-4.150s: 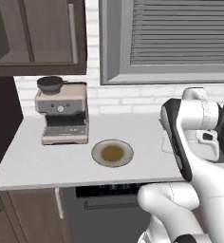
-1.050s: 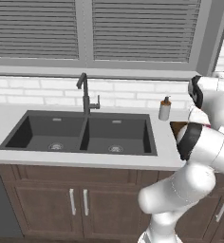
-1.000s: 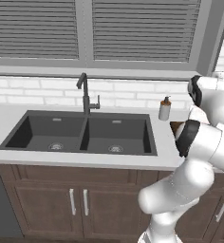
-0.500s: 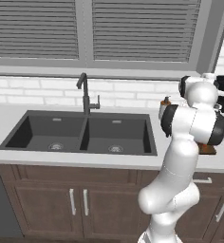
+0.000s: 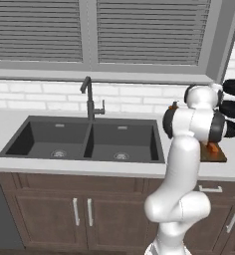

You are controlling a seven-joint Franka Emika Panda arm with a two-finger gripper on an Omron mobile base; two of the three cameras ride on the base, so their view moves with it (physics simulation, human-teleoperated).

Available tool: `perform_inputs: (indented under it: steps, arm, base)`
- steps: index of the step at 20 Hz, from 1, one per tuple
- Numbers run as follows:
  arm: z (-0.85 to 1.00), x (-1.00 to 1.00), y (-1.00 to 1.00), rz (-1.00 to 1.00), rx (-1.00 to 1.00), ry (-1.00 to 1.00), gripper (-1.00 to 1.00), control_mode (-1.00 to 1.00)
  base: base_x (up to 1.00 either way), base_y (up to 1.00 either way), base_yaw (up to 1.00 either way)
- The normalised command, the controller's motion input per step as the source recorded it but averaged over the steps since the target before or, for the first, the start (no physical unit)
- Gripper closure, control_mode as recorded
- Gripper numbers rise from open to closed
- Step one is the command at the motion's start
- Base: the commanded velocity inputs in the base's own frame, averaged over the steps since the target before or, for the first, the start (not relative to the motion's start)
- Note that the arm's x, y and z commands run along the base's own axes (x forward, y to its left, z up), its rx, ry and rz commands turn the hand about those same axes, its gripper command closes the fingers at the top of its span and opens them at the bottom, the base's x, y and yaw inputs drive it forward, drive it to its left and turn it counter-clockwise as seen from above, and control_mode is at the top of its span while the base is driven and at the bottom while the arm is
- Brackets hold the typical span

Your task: Pick up the knife from the drawer and place it on the cutting board. Then place the meat from the plate to the cutting board.

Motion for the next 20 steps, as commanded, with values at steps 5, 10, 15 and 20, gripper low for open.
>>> perform_inputs:
  steps: [5, 10, 15, 20]
  arm:
    - [-0.47, 0.28, -0.02, 0.06, 0.02, 0.00, 1.00, -1.00]
    - [-0.40, 0.37, 0.00, 0.04, 0.00, 0.00, -1.00, -1.00]
    - [-0.07, 0.07, -0.10, 0.00, 0.00, 0.00, -1.00, -1.00]
    - [0.22, -0.13, -0.09, 0.03, -0.02, -0.02, -1.00, -1.00]
  base:
    - [0.00, 0.00, 0.00]
    - [0.00, 0.00, 0.00]
    - [0.00, 0.00, 0.00]
    - [0.00, 0.00, 0.00]
